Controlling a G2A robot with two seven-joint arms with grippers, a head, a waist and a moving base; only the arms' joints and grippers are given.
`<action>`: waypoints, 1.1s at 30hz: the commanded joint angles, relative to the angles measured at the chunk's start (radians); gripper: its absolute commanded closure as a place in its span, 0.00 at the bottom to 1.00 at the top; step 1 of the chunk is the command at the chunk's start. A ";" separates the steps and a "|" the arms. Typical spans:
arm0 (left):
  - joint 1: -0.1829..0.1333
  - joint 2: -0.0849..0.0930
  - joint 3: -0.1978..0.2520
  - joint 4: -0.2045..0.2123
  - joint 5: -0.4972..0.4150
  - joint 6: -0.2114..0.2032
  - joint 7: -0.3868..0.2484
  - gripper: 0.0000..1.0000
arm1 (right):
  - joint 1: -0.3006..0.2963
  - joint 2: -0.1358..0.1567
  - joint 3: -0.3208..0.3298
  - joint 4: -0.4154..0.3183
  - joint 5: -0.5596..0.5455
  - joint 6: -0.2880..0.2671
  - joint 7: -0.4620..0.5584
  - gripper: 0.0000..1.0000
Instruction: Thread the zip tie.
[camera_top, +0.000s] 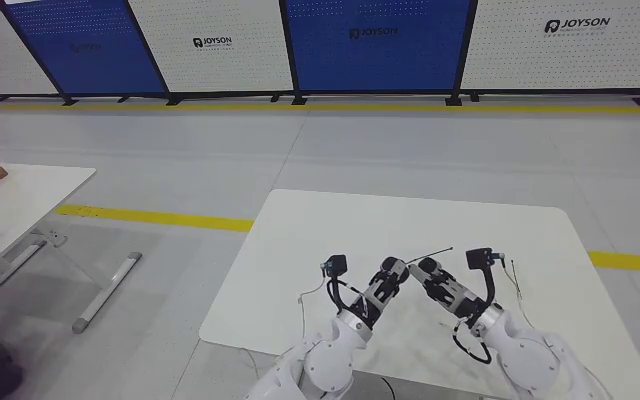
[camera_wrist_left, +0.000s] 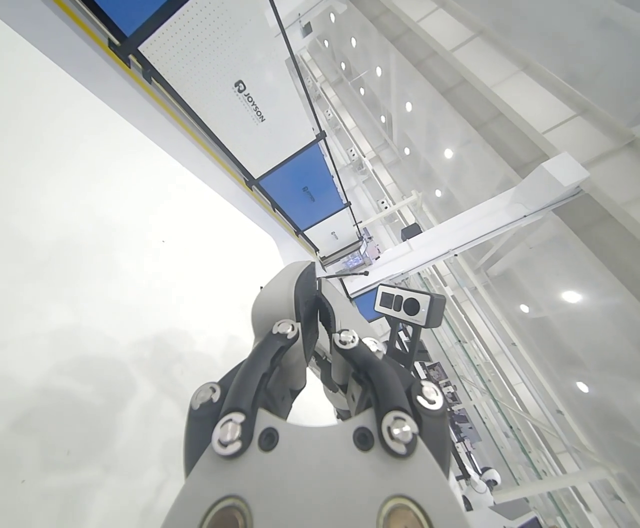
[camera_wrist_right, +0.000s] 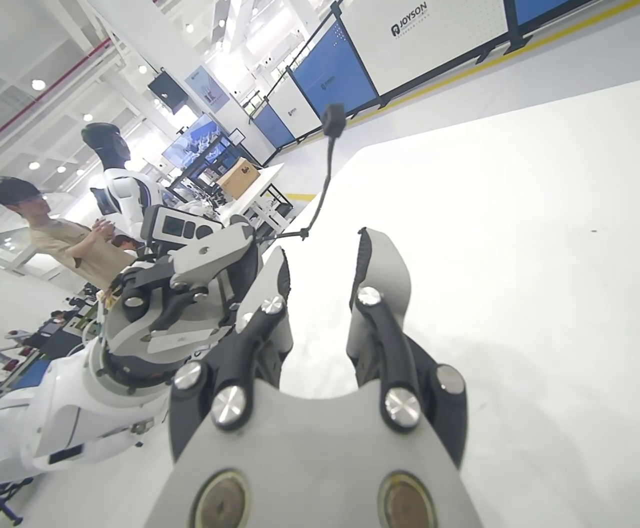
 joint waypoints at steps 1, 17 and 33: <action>-0.001 0.000 0.002 0.001 0.001 0.000 -0.001 1.00 | 0.001 -0.001 -0.001 0.000 -0.001 0.000 0.000 0.73; -0.007 -0.002 0.015 0.009 0.020 -0.007 -0.009 1.00 | -0.001 -0.006 0.005 -0.004 0.000 0.000 -0.005 0.90; -0.017 -0.006 0.021 0.018 0.023 0.004 0.006 1.00 | -0.003 -0.008 0.012 -0.008 -0.009 0.000 -0.007 1.00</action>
